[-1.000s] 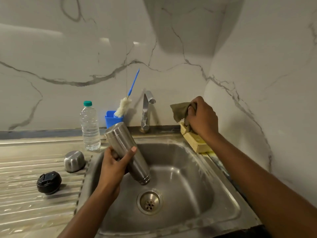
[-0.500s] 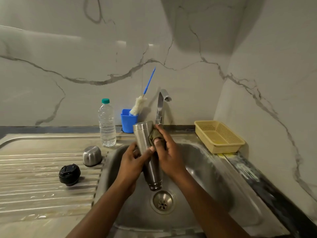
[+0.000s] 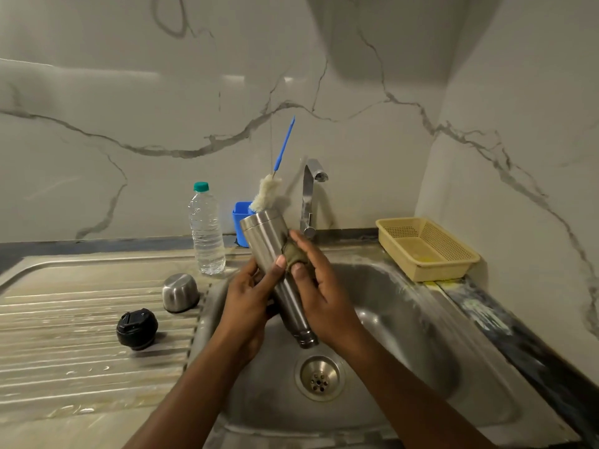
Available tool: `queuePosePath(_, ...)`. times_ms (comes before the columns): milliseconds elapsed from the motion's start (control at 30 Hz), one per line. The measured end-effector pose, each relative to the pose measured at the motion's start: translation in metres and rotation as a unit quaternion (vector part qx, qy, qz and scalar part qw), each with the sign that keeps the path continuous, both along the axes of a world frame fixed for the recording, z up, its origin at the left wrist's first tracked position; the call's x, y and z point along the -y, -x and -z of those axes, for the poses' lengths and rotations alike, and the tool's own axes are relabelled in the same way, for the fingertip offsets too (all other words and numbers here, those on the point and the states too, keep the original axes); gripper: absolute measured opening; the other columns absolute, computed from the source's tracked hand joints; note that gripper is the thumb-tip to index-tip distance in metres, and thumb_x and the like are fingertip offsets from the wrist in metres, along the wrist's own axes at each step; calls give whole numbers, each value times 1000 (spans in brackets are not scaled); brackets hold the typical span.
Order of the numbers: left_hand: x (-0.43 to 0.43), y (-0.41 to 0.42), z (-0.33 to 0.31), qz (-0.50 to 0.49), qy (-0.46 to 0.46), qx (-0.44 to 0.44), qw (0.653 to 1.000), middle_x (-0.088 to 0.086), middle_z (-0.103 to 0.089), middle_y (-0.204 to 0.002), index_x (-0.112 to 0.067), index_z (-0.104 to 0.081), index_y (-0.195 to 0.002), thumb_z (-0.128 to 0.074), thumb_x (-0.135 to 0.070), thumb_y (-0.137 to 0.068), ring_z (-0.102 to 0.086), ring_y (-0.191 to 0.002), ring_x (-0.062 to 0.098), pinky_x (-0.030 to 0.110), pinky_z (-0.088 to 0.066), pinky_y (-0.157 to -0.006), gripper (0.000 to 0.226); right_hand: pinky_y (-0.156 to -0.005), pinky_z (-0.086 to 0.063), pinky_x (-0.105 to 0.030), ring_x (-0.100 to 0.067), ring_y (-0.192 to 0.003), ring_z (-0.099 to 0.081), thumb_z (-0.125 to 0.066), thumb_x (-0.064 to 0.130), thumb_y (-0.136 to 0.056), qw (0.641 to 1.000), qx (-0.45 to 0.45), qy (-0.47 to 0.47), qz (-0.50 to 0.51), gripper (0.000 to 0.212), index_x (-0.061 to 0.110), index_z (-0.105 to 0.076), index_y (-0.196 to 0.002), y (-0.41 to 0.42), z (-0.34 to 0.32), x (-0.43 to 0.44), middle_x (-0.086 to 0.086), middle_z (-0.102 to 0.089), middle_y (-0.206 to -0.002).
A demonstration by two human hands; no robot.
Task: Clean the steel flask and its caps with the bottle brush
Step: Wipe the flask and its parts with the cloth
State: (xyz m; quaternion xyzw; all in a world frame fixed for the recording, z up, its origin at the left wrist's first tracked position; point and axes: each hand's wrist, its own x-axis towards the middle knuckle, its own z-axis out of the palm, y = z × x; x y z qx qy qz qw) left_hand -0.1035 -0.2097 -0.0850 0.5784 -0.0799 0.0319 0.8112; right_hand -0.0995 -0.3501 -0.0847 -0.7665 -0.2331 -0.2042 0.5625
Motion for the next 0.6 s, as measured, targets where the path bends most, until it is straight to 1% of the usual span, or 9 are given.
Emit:
queuePosePath(33, 1, 1, -1, 20, -3, -3, 1000, 15, -78, -114, -17, -65, -133, -66, -29, -97, -78, -103, 30, 38, -64, -78, 38, -119, -38, -30, -3, -148, -39, -48, 20, -110, 1000, 12, -11, -7, 50, 30, -40, -158, 0, -3, 3, 13, -42, -162)
queuePosePath(100, 3, 5, -2, 56, -29, -3, 998, 15, -77, -118, -16, -65, -134, -67, -29, -97, -76, -107, 33, 44, -64, -85, 38, -117, -41, -27, -5, -146, -43, -50, 17, -109, 998, 26, -49, 1, 51, 28, -41, -158, 1, -10, 9, 10, -44, -161)
queuePosePath(200, 9, 11, -3, 91, -92, 17, 991, 8, -77, -119, -20, -63, -136, -69, -29, -97, -75, -111, 27, 47, -61, -93, 41, -119, -39, -30, -8, -146, -44, -53, 13, -108, 994, 61, -83, 32, 50, 21, -44, -156, 1, -22, 15, 5, -48, -159)
queuePosePath(267, 12, 15, -2, 94, -109, 26, 989, 5, -78, -117, -21, -64, -134, -70, -28, -96, -76, -109, 22, 43, -62, -92, 39, -122, -35, -31, -11, -151, -38, -55, 11, -106, 993, 99, -49, 42, 49, 16, -48, -154, 1, -27, 18, 4, -44, -162)
queuePosePath(333, 13, 16, 1, 85, -131, 38, 987, 4, -79, -115, -20, -64, -131, -72, -26, -95, -76, -108, 21, 47, -62, -95, 38, -123, -33, -30, -12, -153, -35, -58, 11, -101, 988, 142, 26, 49, 47, 16, -55, -148, 1, -30, 23, 5, -44, -161)
queuePosePath(400, 12, 14, 6, 59, -176, 64, 980, 0, -78, -117, -22, -64, -132, -74, -23, -95, -76, -109, 19, 49, -61, -98, 38, -119, -38, -32, -12, -148, -41, -63, 14, -96, 978, 171, 106, 56, 45, 20, -63, -141, 1, -32, 30, 5, -52, -153)
queuePosePath(467, 11, 11, 11, 34, -222, 96, 970, -4, -77, -121, -24, -62, -137, -78, -24, -93, -74, -113, 15, 47, -60, -99, 47, -109, -48, -31, -11, -134, -54, -64, 18, -93, 979, 155, 116, 64, 44, 22, -65, -137, 1, -34, 36, 6, -60, -140)
queuePosePath(533, 10, 6, 14, 4, -281, 132, 951, -9, -73, -126, -29, -58, -144, -83, -35, -89, -71, -114, 8, 40, -61, -99, 61, -97, -54, -27, -8, -118, -64, -63, 23, -96, 989, 107, 54, 80, 42, 24, -64, -137, 1, -36, 40, 11, -67, -128)
queuePosePath(600, 8, 4, 16, -29, -334, 158, 929, -15, -69, -129, -37, -52, -148, -84, -46, -84, -68, -113, 0, 28, -60, -94, 72, -89, -57, -27, -5, -108, -68, -62, 27, -99, 993, 58, -5, 98, 35, 27, -64, -134, -2, -38, 42, 20, -70, -115)
